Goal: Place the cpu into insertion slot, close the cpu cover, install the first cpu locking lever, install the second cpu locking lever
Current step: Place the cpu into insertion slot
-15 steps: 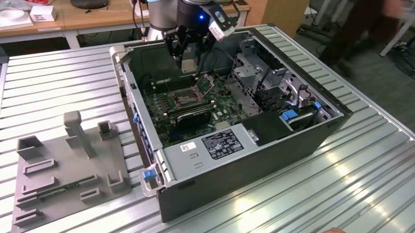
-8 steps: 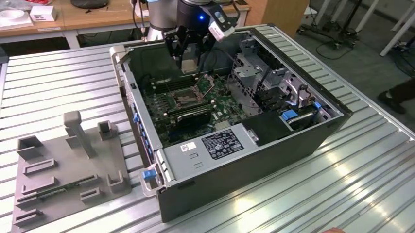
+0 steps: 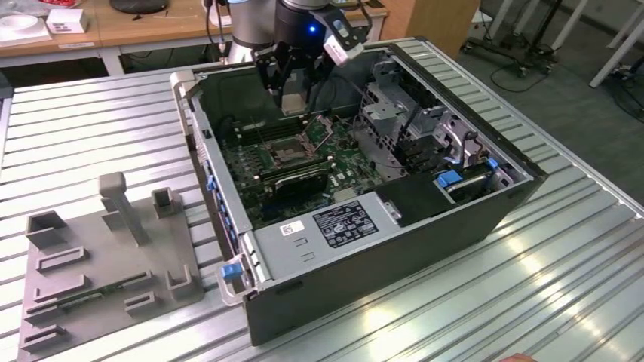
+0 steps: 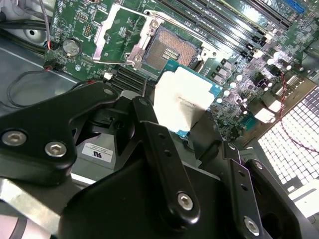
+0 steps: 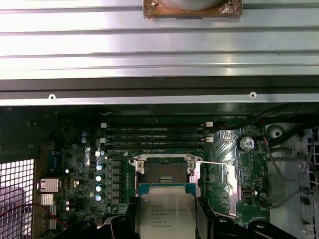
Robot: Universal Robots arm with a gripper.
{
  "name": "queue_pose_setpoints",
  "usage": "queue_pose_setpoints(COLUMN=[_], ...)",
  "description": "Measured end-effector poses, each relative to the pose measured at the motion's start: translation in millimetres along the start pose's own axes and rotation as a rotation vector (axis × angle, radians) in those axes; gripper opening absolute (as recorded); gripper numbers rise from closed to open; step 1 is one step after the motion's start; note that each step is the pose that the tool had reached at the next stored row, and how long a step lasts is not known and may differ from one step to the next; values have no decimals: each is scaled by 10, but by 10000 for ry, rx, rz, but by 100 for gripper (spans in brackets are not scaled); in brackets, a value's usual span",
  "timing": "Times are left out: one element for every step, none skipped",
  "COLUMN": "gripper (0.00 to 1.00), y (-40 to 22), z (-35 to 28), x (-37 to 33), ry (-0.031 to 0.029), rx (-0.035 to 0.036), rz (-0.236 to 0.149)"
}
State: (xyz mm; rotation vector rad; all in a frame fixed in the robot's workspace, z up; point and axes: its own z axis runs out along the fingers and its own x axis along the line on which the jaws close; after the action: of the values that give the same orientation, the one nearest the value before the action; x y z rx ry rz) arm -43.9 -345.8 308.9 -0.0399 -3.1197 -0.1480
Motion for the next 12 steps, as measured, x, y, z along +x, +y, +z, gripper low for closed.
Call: queue_pose_setpoints(gripper=[54,54,54,54,54,54,54,54,54,54,54,54], y=[0,0,-2,-3,-3,-3,-3,-3,-4,-4,-4,-4], z=[2,4,19,30,31,33,35,37,40,43,45,46], x=[0,0,0,-1,-1,-1,-1,-1,-1,-1,-1,-1], ry=[0,0,0,-1,-1,-1,-1,-1,-1,-1,0,0], rx=[0,-1,0,-2,-2,-2,-2,-2,-1,-1,-1,0], rz=[0,0,0,0,0,0,0,0,0,0,0,0])
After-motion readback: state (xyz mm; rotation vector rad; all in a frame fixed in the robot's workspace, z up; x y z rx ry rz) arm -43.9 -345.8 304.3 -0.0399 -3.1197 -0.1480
